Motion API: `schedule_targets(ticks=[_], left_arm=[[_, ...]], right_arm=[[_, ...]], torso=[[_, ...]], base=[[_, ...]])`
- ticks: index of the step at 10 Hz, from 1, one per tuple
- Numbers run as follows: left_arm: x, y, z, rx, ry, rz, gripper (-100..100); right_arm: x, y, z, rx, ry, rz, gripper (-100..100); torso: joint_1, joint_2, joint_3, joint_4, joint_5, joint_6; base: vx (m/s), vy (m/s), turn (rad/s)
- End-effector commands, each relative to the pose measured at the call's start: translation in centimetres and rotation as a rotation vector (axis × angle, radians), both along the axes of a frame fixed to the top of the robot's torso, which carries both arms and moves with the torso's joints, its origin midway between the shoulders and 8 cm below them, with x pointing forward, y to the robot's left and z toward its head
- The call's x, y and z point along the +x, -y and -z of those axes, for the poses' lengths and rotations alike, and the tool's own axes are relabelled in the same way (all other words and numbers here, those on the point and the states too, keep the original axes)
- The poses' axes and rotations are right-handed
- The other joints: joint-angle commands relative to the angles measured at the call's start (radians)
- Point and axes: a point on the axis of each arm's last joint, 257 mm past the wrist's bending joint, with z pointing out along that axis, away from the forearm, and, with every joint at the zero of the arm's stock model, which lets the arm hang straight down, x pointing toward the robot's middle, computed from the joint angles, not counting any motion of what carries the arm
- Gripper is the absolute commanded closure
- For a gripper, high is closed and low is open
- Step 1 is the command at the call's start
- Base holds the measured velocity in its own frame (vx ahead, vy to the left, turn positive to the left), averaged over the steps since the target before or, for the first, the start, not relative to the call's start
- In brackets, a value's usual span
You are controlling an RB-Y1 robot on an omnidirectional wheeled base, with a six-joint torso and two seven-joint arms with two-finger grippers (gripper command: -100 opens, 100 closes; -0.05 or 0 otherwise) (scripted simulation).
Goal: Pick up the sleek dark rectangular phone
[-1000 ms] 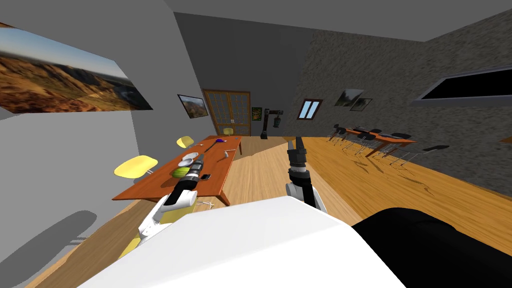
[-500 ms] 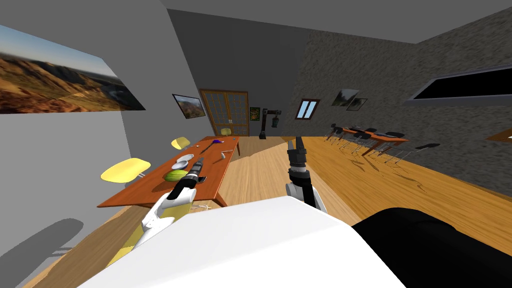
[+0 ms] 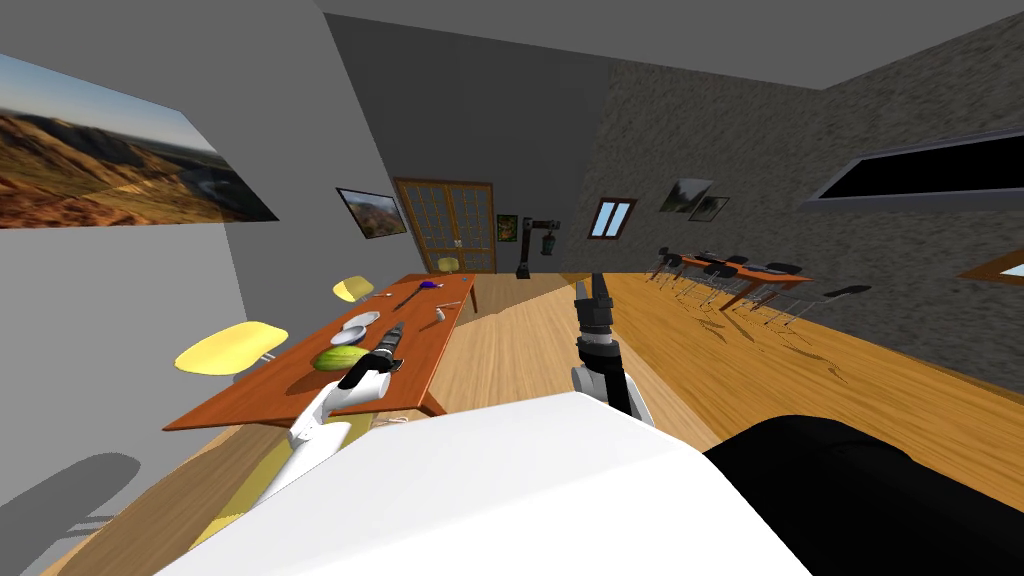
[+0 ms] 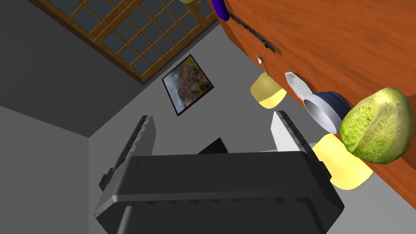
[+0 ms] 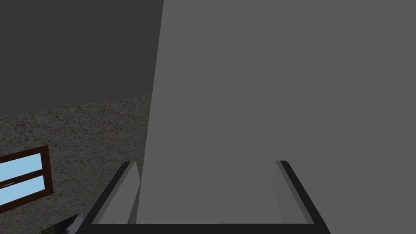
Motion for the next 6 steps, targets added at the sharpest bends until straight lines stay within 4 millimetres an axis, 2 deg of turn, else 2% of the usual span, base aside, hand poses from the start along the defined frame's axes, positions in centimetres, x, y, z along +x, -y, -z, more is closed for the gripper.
schedule_targets(ticks=[1, 2, 3, 4, 5, 6], left_arm=[[-0.6, -1.3, 1.8, 0.000, -0.062, -0.027, -100], [-0.5, -2.7, 2.6, 0.011, -0.103, -0.049, -100], [-1.0, -3.0, 3.8, 0.003, -0.137, -0.061, -100], [-0.9, -4.3, 4.2, 0.014, -0.168, -0.080, -100], [-1.6, -4.6, 5.5, 0.004, -0.207, -0.093, -100], [-1.7, -4.7, 5.7, 0.003, -0.211, -0.095, -100]], right_arm=[[0.0, 0.0, 0.0, 0.000, 0.000, 0.000, 0], [0.0, 0.0, 0.0, 0.000, 0.000, 0.000, 0], [0.0, 0.0, 0.0, 0.000, 0.000, 0.000, 0], [0.0, 0.0, 0.0, 0.000, 0.000, 0.000, 0], [0.0, 0.0, 0.0, 0.000, 0.000, 0.000, 0], [0.0, 0.0, 0.0, 0.000, 0.000, 0.000, 0]], torso=[[0.000, 0.000, 0.000, 0.000, 0.000, 0.000], [0.001, 0.000, 0.000, 0.000, 0.000, 0.000], [0.001, 0.000, 0.000, 0.000, 0.000, 0.000], [0.001, 0.001, 0.001, 0.000, 0.000, 0.000], [0.001, 0.000, 0.000, 0.000, 0.000, 0.000], [0.001, 0.000, 0.000, 0.000, 0.000, 0.000]], base=[[0.055, -0.040, -0.011], [0.054, -0.039, -0.007], [0.044, -0.029, -0.002], [0.061, -0.042, 0.001], [0.058, -0.032, 0.003], [0.026, -0.008, -0.001]])
